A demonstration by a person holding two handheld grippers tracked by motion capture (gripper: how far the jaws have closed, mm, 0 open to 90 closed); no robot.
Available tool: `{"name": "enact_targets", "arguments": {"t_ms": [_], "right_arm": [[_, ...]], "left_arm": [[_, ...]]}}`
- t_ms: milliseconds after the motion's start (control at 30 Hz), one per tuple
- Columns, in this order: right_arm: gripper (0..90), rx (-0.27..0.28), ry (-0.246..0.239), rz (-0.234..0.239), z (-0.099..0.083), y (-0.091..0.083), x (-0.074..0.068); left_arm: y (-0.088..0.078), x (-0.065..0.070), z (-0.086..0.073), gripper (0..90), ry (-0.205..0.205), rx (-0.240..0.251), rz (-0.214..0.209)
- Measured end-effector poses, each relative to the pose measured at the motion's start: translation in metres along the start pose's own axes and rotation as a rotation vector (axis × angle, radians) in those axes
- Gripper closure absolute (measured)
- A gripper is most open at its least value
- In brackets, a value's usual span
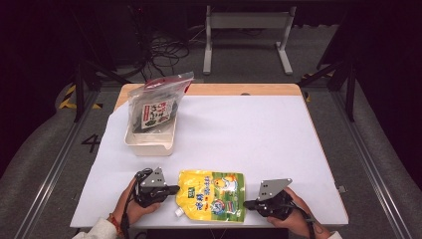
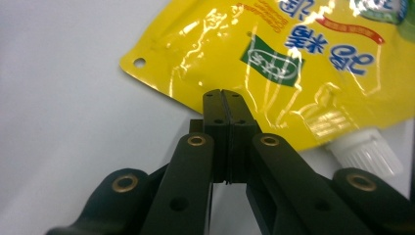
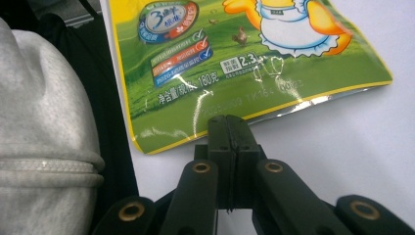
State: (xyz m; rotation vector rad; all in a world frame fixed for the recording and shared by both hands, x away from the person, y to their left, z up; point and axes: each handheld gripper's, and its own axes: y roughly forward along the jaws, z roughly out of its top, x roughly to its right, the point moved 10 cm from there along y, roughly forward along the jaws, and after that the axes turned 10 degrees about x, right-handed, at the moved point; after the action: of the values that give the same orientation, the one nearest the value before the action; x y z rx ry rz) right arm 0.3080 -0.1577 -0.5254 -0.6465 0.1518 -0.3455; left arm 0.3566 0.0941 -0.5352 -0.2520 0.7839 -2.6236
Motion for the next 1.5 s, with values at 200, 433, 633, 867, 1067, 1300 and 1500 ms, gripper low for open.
{"name": "enact_targets", "arguments": {"t_ms": [200, 433, 633, 867, 1067, 1300, 1500], "right_arm": [[89.9, 0.004, 0.002, -0.004, 0.001, 0.001, -0.001], [89.9, -0.003, -0.005, -0.021, -0.001, -0.002, -0.001], [90.0, 0.002, 0.002, -0.022, -0.001, -0.002, -0.002], [90.0, 0.002, 0.009, -0.008, 0.0, 0.001, -0.004], [90.0, 0.016, 0.023, 0.009, 0.001, 0.003, -0.005], [90.0, 0.019, 0.022, 0.009, 0.002, 0.006, -0.007], [90.0, 0.027, 0.025, 0.019, 0.004, 0.008, -0.008]], "left_arm": [[0.016, 0.008, 0.016, 89.8, 0.034, 0.009, -0.04], [-0.001, 0.005, 0.009, 89.0, 0.007, 0.028, -0.045], [-0.024, 0.03, -0.008, 89.3, 0.009, 0.002, -0.095], [-0.02, 0.044, -0.018, 88.5, 0.009, -0.043, -0.141], [-0.012, 0.038, -0.006, 89.6, -0.011, 0.008, -0.119], [-0.004, 0.026, -0.007, 90.0, 0.024, -0.003, -0.074], [0.0, 0.017, -0.002, 90.0, 0.068, -0.012, -0.047]]}}
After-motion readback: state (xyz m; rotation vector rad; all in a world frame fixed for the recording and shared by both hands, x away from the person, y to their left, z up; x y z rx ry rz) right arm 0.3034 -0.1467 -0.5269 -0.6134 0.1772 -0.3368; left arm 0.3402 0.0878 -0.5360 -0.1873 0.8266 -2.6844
